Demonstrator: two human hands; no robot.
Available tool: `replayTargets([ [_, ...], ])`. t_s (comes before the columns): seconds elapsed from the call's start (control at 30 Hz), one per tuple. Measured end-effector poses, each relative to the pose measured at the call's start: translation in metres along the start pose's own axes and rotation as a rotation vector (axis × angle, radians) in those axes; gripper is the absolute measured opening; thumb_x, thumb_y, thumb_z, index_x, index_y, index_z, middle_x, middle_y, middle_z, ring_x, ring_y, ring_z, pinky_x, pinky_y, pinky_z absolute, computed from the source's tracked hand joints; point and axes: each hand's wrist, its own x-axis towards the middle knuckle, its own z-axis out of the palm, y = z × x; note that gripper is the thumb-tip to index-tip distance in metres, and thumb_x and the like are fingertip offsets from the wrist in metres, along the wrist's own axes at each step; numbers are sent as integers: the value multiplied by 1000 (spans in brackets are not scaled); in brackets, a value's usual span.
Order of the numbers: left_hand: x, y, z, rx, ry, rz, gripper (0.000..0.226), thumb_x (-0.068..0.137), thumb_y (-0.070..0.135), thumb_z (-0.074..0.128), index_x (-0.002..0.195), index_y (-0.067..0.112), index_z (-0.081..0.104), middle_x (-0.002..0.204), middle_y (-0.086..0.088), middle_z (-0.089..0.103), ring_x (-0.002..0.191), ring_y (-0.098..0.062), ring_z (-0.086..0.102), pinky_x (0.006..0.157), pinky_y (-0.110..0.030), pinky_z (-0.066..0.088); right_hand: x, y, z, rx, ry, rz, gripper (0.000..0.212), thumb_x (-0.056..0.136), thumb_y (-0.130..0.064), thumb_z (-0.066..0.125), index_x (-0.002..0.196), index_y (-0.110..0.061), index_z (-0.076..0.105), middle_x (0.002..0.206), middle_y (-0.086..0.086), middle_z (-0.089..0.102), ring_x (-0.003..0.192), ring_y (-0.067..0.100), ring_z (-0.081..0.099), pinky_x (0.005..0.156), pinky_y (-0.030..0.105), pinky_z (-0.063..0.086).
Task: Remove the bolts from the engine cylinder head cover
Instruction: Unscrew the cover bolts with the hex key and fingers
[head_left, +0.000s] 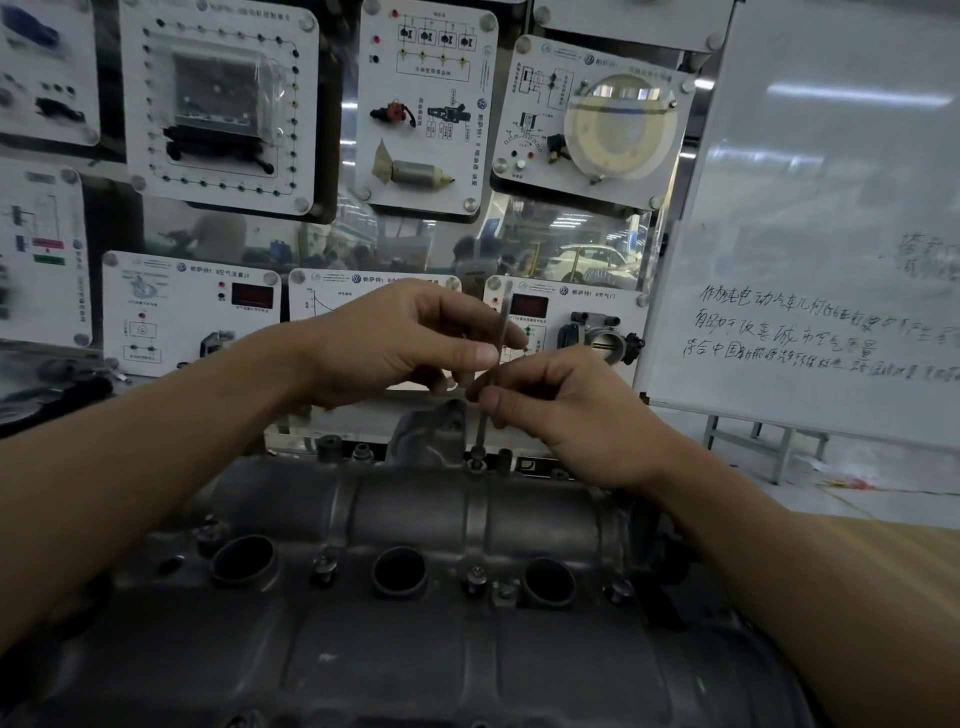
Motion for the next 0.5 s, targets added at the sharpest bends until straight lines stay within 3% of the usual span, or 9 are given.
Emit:
replayTargets([
  [0.07, 0, -1, -1, 3, 16, 15, 25, 79, 22, 69, 102, 23, 78, 102, -20, 68, 76, -11, 61, 64, -22, 52, 0, -1, 0, -12, -14, 32, 25, 97, -15, 61, 79, 2, 69, 60, 20, 45, 52, 16, 36, 53, 28, 33],
  [0.17, 2, 0, 2, 45, 64, 50, 18, 77, 23, 70, 91, 27, 80, 104, -18, 71, 69, -7, 60, 62, -20, 52, 0, 0, 0, 7, -20, 50, 24, 97, -15, 61, 87, 4, 71, 64, 29, 48, 54, 21, 38, 54, 31, 32],
  [0.23, 3, -1, 3, 43, 96, 57, 12, 75, 23, 73, 85, 23, 79, 96, -15, 73, 65, -5, 60, 59, -20, 51, -1, 1, -1, 22, 5, 35, 21, 94, -18, 65, 84, -2, 74, 65, 30, 55, 55, 23, 42, 54, 34, 35],
  [0.3, 5, -1, 3, 53, 106, 55, 9, 74, 24, 75, 81, 18, 74, 79, -7, 71, 62, -4, 60, 58, -20, 51, -1, 2, 0, 40, 57, 2, 14, 90, -23, 71, 83, -13, 78, 64, 17, 66, 55, 25, 52, 55, 36, 44],
  [0.4, 6, -2, 4, 78, 108, 52, 16, 74, 24, 77, 77, 15, 64, 70, 2, 66, 61, -6, 58, 57, -23, 50, -1, 3, 0, 92, 93, -22, 14, 84, -24, 77, 88, -11, 79, 78, 15, 75, 70, 40, 68, 66, 47, 56],
  [0.5, 6, -1, 7, 65, 90, 50, 19, 73, 25, 78, 77, 14, 64, 70, 1, 66, 61, -8, 58, 56, -22, 49, 0, 7, -1, 117, 86, -47, 12, 86, -14, 75, 81, -3, 76, 54, -9, 65, 45, 2, 51, 47, 17, 39],
])
